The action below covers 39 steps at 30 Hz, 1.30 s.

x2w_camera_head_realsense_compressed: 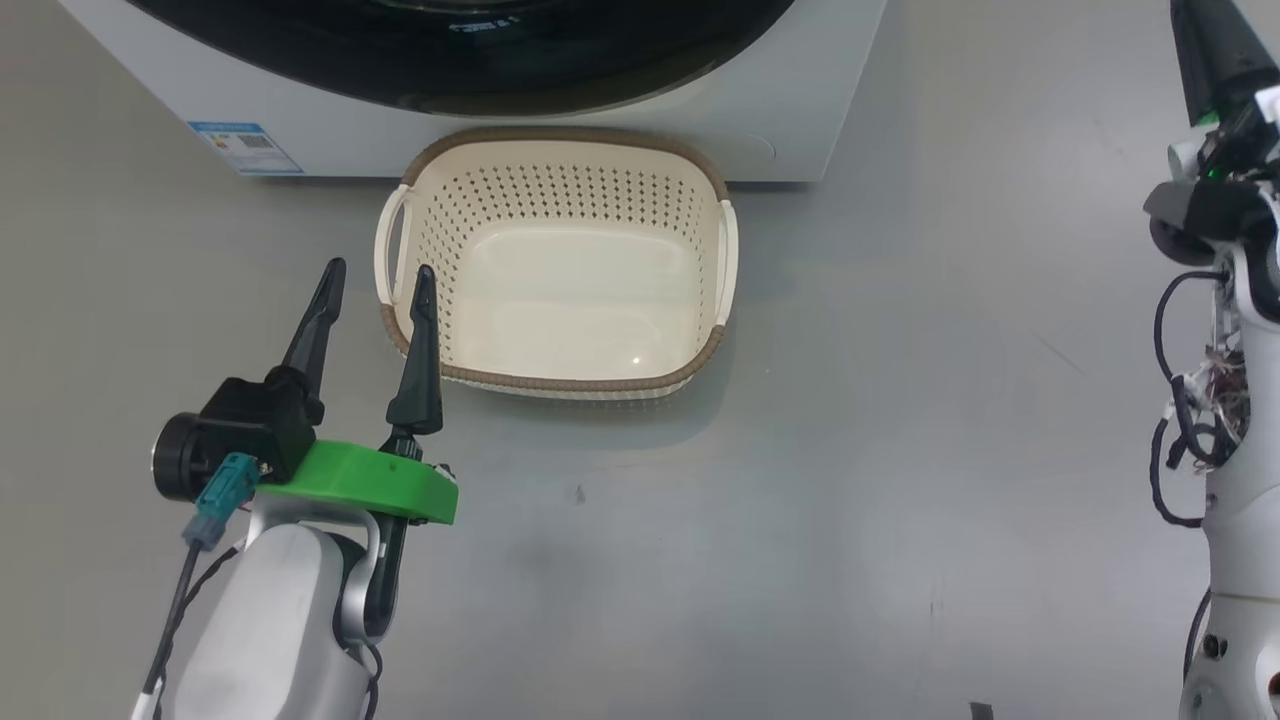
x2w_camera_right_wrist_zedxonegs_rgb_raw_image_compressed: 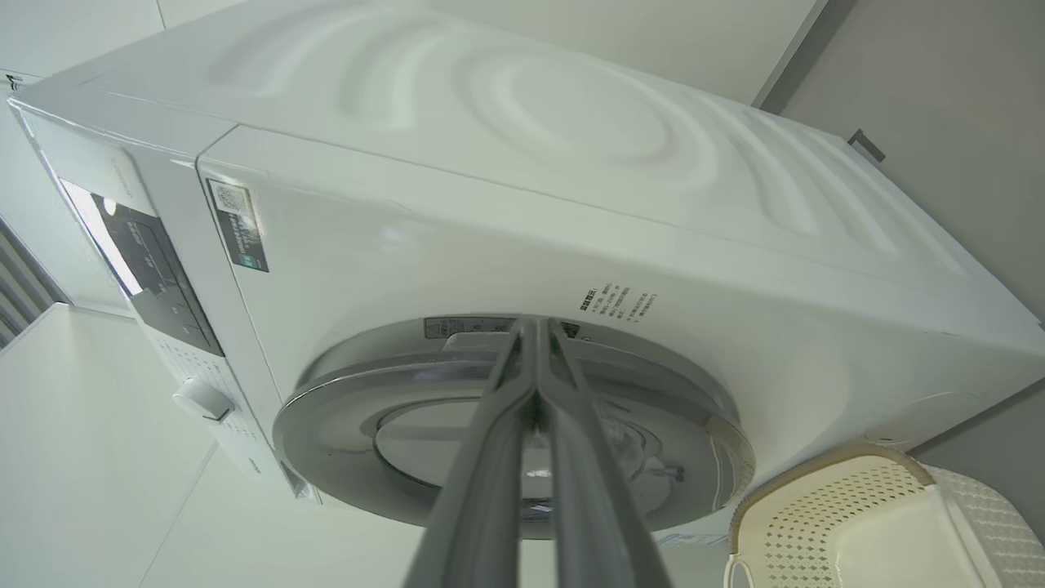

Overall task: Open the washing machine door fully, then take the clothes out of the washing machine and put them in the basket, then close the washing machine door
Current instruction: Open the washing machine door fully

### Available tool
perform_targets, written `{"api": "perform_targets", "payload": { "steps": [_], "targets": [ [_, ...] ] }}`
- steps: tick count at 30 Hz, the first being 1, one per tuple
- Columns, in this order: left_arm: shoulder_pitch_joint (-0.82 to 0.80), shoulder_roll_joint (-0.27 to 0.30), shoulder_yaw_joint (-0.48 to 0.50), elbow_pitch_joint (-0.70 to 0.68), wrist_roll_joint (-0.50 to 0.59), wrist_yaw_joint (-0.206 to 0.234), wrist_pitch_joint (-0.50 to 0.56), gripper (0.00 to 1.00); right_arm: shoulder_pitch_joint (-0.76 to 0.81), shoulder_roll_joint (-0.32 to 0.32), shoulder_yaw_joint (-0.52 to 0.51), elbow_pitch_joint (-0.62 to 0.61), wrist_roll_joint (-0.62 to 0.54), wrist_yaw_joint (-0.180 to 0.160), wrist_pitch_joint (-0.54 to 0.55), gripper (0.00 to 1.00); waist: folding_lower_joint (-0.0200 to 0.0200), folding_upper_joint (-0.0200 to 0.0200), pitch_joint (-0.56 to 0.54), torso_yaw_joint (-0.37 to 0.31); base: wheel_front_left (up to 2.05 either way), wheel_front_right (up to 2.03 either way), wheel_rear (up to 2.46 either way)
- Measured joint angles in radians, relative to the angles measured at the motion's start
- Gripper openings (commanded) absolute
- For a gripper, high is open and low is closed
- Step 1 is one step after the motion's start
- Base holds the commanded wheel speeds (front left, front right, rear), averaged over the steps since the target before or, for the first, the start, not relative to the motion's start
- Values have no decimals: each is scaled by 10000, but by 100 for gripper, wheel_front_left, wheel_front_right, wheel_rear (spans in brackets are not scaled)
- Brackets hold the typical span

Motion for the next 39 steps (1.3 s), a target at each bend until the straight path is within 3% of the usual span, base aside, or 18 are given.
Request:
{"api": "perform_targets", "payload": {
  "steps": [19,30,39],
  "targets": [
    [-712,-94,-876,-98,-334,-209,-2,100,-2786,-832,477,621,479,-800,1918,0,0,0,1352,1168,0,0,0],
    [-914,-119,-1400,-146,-759,-194,-2,100,-3952,-1087,767,1348,226,-1329,2211,0,0,0,1704,1684,0,0,0],
    [-1153,-132,-1682,-184,-928,-119,-2,100,-4563,-1185,965,2138,-173,-1429,2107,0,0,0,1887,2037,0,0,0]
  ]
}}
